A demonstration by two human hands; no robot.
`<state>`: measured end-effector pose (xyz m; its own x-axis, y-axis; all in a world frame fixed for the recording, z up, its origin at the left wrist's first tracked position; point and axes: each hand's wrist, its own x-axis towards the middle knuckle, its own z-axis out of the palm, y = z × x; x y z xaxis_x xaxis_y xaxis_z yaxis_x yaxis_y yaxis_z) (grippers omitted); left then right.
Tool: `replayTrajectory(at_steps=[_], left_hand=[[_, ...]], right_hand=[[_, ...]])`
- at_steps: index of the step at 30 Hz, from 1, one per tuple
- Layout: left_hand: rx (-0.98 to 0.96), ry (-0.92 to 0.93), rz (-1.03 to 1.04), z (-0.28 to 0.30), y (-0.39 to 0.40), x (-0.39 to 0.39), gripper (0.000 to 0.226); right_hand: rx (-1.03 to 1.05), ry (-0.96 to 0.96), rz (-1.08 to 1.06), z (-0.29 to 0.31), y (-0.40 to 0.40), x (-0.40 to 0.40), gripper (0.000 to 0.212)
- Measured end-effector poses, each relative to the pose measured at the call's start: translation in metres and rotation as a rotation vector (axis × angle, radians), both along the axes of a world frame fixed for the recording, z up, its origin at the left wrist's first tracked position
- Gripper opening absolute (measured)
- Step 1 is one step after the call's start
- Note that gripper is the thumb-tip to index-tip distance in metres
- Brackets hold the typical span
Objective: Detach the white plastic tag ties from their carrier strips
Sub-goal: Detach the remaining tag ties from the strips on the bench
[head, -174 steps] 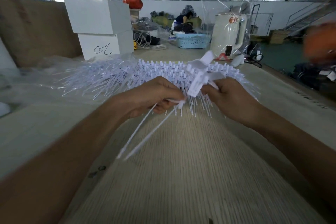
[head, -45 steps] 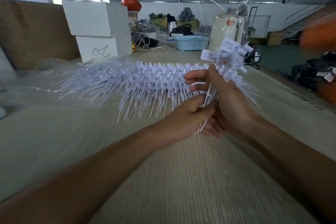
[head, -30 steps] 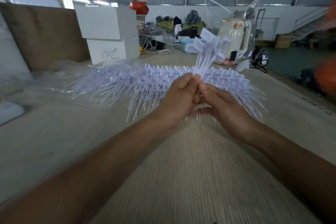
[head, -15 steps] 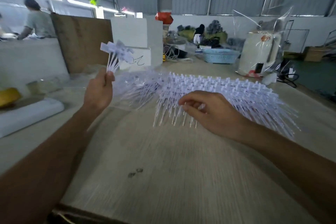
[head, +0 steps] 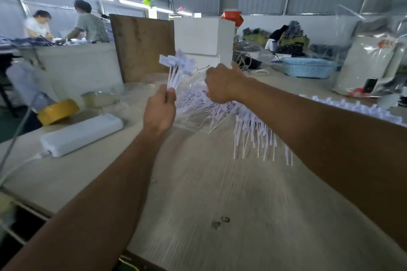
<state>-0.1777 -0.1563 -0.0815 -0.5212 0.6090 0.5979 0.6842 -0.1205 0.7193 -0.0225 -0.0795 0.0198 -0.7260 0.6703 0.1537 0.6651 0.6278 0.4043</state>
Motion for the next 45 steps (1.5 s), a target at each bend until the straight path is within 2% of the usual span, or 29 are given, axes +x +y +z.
replayTrajectory(at_steps=[2, 3, 5, 7, 10, 13, 17, 20, 24, 30, 34, 38, 41, 45], left_hand=[[-0.019, 0.138, -0.080, 0.001, -0.002, 0.001, 0.032], [-0.040, 0.221, -0.101, 0.001, -0.003, 0.002, 0.030], [-0.085, 0.342, -0.110, 0.001, -0.002, 0.003, 0.025], [-0.131, 0.381, -0.095, 0.000, -0.001, 0.002, 0.025], [-0.288, 0.405, -0.006, -0.005, 0.001, -0.005, 0.026], [-0.468, 0.425, 0.104, -0.010, 0.005, -0.009, 0.026], [-0.590, 0.489, 0.179, -0.008, 0.010, -0.006, 0.020], [-0.584, 0.489, 0.192, 0.007, 0.020, 0.001, 0.016], [-0.538, 0.341, 0.202, 0.026, 0.051, -0.001, 0.026], [-0.624, 0.236, 0.124, 0.031, 0.107, -0.025, 0.031], [-0.680, 0.293, 0.173, 0.040, 0.129, -0.026, 0.033], [-0.751, 0.474, 0.206, 0.040, 0.135, -0.025, 0.032], [-0.800, 0.542, 0.137, 0.030, 0.137, -0.032, 0.036], [-0.814, 0.624, 0.191, 0.029, 0.126, -0.027, 0.040]], right_hand=[[-0.188, 0.177, -0.005, 0.017, 0.007, 0.001, 0.033], [-0.248, 0.266, 0.000, 0.024, 0.010, 0.003, 0.026], [-0.308, 0.382, -0.014, 0.037, 0.017, 0.008, 0.025], [-0.339, 0.410, -0.007, 0.047, 0.023, 0.012, 0.019], [-0.369, 0.428, -0.011, 0.054, 0.025, 0.017, 0.030], [-0.336, 0.456, 0.018, 0.054, 0.025, 0.017, 0.032], [-0.276, 0.497, 0.082, 0.049, 0.025, 0.012, 0.040], [-0.236, 0.491, 0.089, 0.047, 0.029, 0.011, 0.052], [-0.163, 0.470, 0.117, 0.046, 0.032, 0.016, 0.054], [-0.077, 0.404, 0.211, 0.042, 0.034, 0.021, 0.057], [-0.027, 0.370, 0.252, 0.040, 0.035, 0.019, 0.056], [-0.043, 0.382, 0.292, 0.034, 0.035, 0.018, 0.052], [-0.048, 0.373, 0.293, 0.031, 0.030, 0.021, 0.049], [-0.108, 0.372, 0.314, 0.036, 0.014, 0.033, 0.031]])
